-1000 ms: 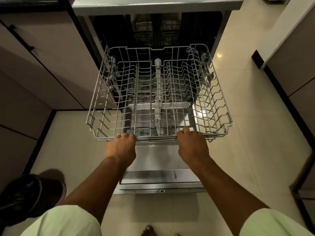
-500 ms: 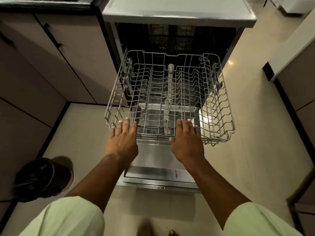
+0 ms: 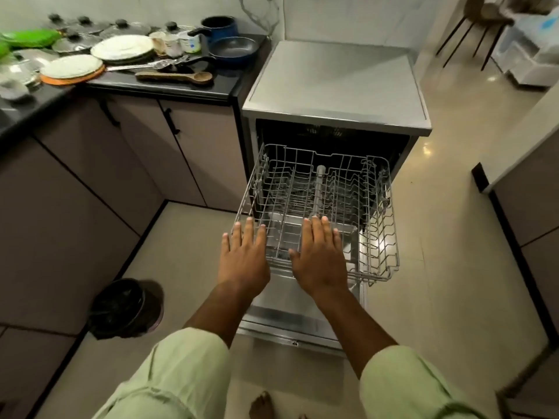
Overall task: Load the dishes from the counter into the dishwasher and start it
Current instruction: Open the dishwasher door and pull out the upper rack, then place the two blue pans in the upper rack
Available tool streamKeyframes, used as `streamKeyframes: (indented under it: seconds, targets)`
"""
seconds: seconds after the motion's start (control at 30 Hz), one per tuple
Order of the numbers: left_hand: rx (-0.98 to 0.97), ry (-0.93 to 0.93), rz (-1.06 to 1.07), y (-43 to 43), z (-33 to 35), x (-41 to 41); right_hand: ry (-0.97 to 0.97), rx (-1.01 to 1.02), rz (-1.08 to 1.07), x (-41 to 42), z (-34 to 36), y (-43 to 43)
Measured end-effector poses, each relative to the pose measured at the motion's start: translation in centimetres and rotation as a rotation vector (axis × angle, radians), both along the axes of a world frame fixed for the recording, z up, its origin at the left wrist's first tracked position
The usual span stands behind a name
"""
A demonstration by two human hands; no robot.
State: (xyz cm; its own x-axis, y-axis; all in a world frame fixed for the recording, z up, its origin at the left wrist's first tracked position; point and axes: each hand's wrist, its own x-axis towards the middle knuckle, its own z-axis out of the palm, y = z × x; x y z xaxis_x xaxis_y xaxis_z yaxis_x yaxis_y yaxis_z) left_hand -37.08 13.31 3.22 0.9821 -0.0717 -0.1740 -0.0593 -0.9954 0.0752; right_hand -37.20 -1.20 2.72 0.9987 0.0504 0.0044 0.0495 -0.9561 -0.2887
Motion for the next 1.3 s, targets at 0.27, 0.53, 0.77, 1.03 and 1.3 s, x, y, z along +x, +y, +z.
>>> streamKeyframes:
  seconds: [0.27,0.53,0.77,1.03,1.3]
  targets:
    - [-0.051,-0.080,0.061,2.6,5.6,-2.2,-0.036,-0.048,0.045,-0.8,6.1,1.2]
    - [-0.080,-0.079,0.157,10.0,7.0,-1.4,-0.021,-0.100,0.085,1.4,8.2,7.0]
    - [-0.058,-0.156,0.170,19.9,8.5,2.5,-0.098,-0.063,0.063,5.7,10.4,17.0]
    - [-0.052,-0.213,0.101,29.3,11.5,7.3,-0.149,-0.043,0.041,9.8,12.4,27.3]
    - [-0.053,-0.186,0.089,34.4,11.0,11.8,-0.160,-0.071,0.062,14.5,12.5,32.5]
